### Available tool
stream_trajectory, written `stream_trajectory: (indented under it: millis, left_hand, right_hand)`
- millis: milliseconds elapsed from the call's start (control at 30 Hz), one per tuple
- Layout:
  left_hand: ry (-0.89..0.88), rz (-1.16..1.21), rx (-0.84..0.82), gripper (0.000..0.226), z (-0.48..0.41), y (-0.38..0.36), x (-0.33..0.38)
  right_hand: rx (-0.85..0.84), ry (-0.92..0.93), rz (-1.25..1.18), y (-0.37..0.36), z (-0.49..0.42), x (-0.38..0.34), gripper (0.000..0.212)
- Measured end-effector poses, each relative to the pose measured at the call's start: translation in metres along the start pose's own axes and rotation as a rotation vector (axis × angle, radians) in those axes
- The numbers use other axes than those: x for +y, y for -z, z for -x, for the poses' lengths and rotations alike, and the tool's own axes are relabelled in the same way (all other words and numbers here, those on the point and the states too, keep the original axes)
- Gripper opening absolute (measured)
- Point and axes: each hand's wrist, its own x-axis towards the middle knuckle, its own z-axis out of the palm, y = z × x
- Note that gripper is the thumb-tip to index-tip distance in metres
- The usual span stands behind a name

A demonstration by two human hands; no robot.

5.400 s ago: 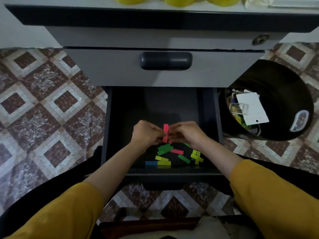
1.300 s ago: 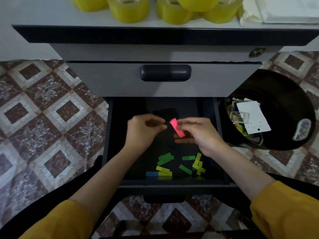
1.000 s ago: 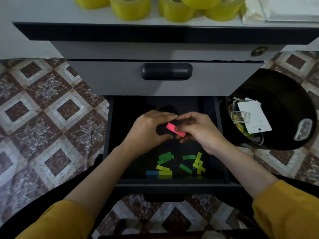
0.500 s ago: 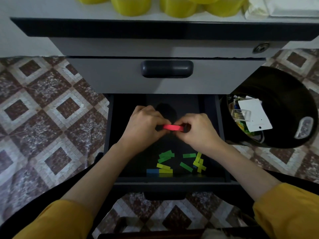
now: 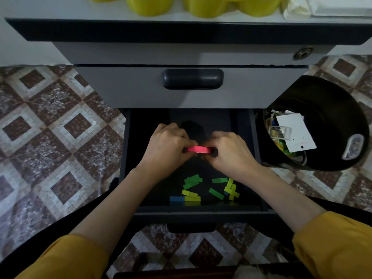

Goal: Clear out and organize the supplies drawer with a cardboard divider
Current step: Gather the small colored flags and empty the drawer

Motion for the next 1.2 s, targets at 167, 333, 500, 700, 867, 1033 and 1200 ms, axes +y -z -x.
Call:
stream_trajectory:
  millis: [167, 333, 500, 700, 867, 1033, 1200]
  left_hand:
    - [0.012, -0.015, -0.060, 0.031, 0.000, 0.001, 0.002]
    - [-0.011, -0.057, -0.056, 0.025, 0.000, 0.001, 0.002]
    - [0.029, -0.020, -0.041, 0.021, 0.001, 0.001, 0.004]
    - [-0.001, -0.082, -0.092, 0.019, 0.001, 0.003, 0.006]
    - [0.044, -0.133, -0.138, 0.008, 0.001, 0.006, 0.003]
    - [0.108, -0.152, -0.200, 0.008, -0.001, 0.006, 0.005]
    - [0.100, -0.150, -0.241, 0.010, -0.001, 0.002, 0.008]
  right_hand:
    - [-0.003, 0.011, 0.010, 0.001, 0.000, 0.002, 0.022]
    - [-0.005, 0.029, -0.026, 0.005, -0.002, 0.003, 0.023]
    - [0.004, 0.040, -0.056, 0.007, -0.002, 0.001, 0.022]
    - [-0.018, 0.038, -0.045, 0.008, -0.003, -0.001, 0.023]
    - [-0.094, -0.062, 0.162, 0.008, -0.003, 0.003, 0.028]
    - [-0.143, -0.073, 0.248, 0.006, 0.000, -0.001, 0.025]
    - [-0.168, -0.023, 0.255, 0.002, 0.002, -0.008, 0.023]
